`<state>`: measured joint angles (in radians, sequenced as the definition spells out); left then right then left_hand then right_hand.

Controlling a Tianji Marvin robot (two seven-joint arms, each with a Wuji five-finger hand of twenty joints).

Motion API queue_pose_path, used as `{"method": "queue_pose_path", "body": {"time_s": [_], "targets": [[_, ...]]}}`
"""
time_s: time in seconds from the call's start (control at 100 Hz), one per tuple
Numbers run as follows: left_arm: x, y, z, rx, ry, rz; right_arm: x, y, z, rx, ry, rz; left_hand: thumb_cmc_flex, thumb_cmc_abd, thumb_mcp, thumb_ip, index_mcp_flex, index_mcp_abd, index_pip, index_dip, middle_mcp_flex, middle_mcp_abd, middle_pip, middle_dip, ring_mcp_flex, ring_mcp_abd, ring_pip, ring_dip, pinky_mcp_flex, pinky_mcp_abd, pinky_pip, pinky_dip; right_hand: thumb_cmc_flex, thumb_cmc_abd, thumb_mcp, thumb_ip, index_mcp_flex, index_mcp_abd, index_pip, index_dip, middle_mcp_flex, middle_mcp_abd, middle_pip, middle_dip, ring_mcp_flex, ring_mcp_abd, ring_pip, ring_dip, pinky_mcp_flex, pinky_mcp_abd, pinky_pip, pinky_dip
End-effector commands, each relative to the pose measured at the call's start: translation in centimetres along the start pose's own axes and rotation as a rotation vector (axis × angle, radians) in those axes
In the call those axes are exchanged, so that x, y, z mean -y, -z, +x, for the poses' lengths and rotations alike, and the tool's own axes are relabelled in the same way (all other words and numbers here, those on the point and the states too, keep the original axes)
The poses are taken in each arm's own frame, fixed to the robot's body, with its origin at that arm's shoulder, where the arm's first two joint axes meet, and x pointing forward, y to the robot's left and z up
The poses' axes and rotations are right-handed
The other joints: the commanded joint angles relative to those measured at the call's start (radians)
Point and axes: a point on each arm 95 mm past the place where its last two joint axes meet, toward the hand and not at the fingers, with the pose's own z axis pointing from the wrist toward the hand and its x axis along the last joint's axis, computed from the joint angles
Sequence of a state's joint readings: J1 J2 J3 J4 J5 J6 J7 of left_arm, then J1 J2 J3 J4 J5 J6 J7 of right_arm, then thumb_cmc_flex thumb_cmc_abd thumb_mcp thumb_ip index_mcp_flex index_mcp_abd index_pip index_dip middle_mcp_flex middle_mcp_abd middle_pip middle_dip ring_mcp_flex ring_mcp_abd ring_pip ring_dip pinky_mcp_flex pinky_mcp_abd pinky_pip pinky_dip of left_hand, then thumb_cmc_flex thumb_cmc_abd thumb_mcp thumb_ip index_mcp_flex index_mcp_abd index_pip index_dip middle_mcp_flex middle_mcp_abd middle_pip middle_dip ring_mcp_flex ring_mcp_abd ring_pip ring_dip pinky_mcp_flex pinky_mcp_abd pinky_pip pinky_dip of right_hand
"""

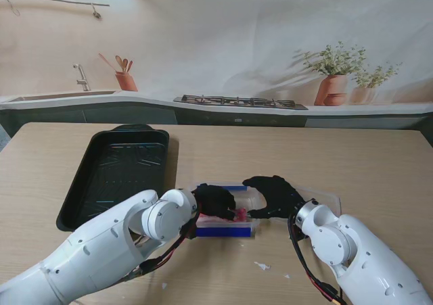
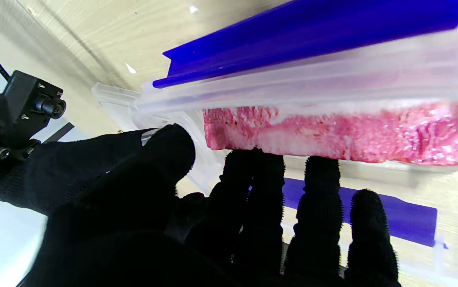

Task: Separate the bacon slices onto the tray

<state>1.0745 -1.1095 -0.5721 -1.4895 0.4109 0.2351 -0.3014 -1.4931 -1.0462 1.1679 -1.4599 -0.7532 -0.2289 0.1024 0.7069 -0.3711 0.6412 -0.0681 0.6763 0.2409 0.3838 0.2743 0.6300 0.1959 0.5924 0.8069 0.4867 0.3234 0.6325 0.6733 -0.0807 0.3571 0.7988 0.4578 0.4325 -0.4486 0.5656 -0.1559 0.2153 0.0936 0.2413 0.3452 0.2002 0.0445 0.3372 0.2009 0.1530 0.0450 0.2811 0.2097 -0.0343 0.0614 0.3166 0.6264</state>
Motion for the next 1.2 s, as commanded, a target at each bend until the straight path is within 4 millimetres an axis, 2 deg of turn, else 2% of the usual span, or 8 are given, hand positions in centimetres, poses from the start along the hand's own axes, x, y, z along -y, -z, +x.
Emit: {"method": "queue_pose_path", "body": {"time_s": [0.0, 0.22, 0.5, 0.59, 0.69, 0.82, 0.98, 1.19], "targets": [[-1.14, -0.04, -0.23, 0.003, -0.009, -0.048, 0.41, -0.09, 0.35, -0.002, -0.009, 0.013, 0.047, -0.047, 0.032, 0.014, 0.043, -0.056, 0.098, 0.037, 0.130, -0.052, 0.126, 0.081, 0.018, -0.017, 0.021, 0.004, -0.007, -0.011, 0.047, -0.021, 0.005, 0.027, 0.003, 0.044, -0.004, 0.013, 0.007, 0.011, -0.020, 0.007, 0.023, 0.008, -0.027, -0.030, 0.008, 0.010, -0.001, -0.001, -0.002, 0.015], [-1.15, -0.09, -0.31, -0.002, -0.062, -0.060, 0.45, -0.15, 0.38, -0.003, -0.009, 0.017, 0.105, -0.149, 0.074, -0.014, 0.018, -0.115, 0.221, 0.081, 0.166, -0.089, 0.078, 0.144, 0.028, -0.049, 0.024, 0.002, -0.003, -0.018, 0.061, -0.022, 0.004, 0.023, 0.005, 0.043, -0.006, 0.013, 0.008, 0.011, -0.020, 0.007, 0.026, 0.009, -0.027, -0.031, 0.009, 0.010, -0.001, -0.001, -0.002, 0.015], [-1.58, -0.32, -0.49, -0.012, -0.090, -0.071, 0.49, -0.23, 0.41, -0.003, -0.010, 0.018, 0.137, -0.189, 0.089, -0.033, 0.034, -0.170, 0.293, 0.085, 0.195, -0.104, 0.038, 0.151, 0.034, -0.058, 0.024, -0.001, -0.003, -0.020, 0.064, -0.024, 0.004, 0.021, 0.009, 0.043, -0.006, 0.012, 0.010, 0.010, -0.020, 0.007, 0.027, 0.010, -0.027, -0.031, 0.011, 0.011, 0.001, -0.001, -0.002, 0.015], [-1.71, -0.44, -0.55, -0.015, -0.109, -0.077, 0.49, -0.26, 0.41, -0.004, -0.009, 0.019, 0.153, -0.201, 0.074, -0.038, 0.055, -0.203, 0.335, 0.064, 0.162, -0.097, -0.021, 0.084, 0.029, -0.060, 0.016, -0.005, -0.001, -0.023, 0.066, -0.024, 0.003, 0.022, 0.009, 0.042, -0.006, 0.012, 0.011, 0.010, -0.020, 0.008, 0.027, 0.010, -0.027, -0.030, 0.011, 0.011, 0.002, 0.000, -0.001, 0.015], [-1.88, -0.57, -0.57, -0.018, -0.125, -0.080, 0.51, -0.27, 0.41, -0.004, -0.010, 0.020, 0.170, -0.208, 0.066, -0.037, 0.072, -0.200, 0.355, 0.028, 0.126, -0.075, -0.058, -0.099, 0.048, -0.063, 0.012, -0.013, 0.009, -0.024, 0.073, -0.021, 0.004, 0.022, 0.011, 0.042, -0.006, 0.012, 0.012, 0.010, -0.020, 0.007, 0.027, 0.010, -0.027, -0.030, 0.011, 0.011, 0.003, 0.000, -0.001, 0.015], [-2.02, -0.67, -0.49, -0.024, -0.146, -0.081, 0.51, -0.27, 0.40, -0.004, -0.010, 0.020, 0.179, -0.207, 0.078, -0.040, 0.099, -0.197, 0.335, 0.007, 0.196, -0.076, -0.083, -0.224, 0.107, -0.066, 0.012, -0.024, 0.026, -0.016, 0.083, -0.018, 0.003, 0.022, 0.011, 0.042, -0.006, 0.012, 0.013, 0.009, -0.020, 0.007, 0.028, 0.010, -0.027, -0.031, 0.012, 0.011, 0.003, 0.000, -0.001, 0.015], [-2.04, -0.76, -0.45, -0.029, -0.165, -0.062, 0.53, -0.28, 0.39, -0.004, -0.011, 0.020, 0.199, -0.200, 0.097, -0.041, 0.156, -0.200, 0.376, -0.001, 0.378, -0.084, -0.157, -0.156, 0.229, -0.072, 0.064, -0.011, 0.057, -0.001, 0.103, -0.005, 0.004, 0.021, 0.012, 0.042, -0.006, 0.012, 0.013, 0.009, -0.019, 0.008, 0.031, 0.011, -0.027, -0.031, 0.013, 0.012, 0.003, 0.000, -0.001, 0.015], [-1.99, -0.75, -0.45, -0.036, -0.181, -0.004, 0.53, -0.28, 0.38, -0.004, -0.011, 0.019, 0.219, -0.198, 0.111, -0.048, 0.177, -0.190, 0.477, 0.013, 0.456, -0.064, -0.144, -0.033, 0.284, -0.071, 0.146, 0.037, 0.074, 0.007, 0.126, 0.009, 0.003, 0.021, 0.012, 0.042, -0.007, 0.012, 0.014, 0.008, -0.020, 0.008, 0.035, 0.013, -0.028, -0.031, 0.012, 0.011, 0.003, 0.000, -0.001, 0.015]]}}
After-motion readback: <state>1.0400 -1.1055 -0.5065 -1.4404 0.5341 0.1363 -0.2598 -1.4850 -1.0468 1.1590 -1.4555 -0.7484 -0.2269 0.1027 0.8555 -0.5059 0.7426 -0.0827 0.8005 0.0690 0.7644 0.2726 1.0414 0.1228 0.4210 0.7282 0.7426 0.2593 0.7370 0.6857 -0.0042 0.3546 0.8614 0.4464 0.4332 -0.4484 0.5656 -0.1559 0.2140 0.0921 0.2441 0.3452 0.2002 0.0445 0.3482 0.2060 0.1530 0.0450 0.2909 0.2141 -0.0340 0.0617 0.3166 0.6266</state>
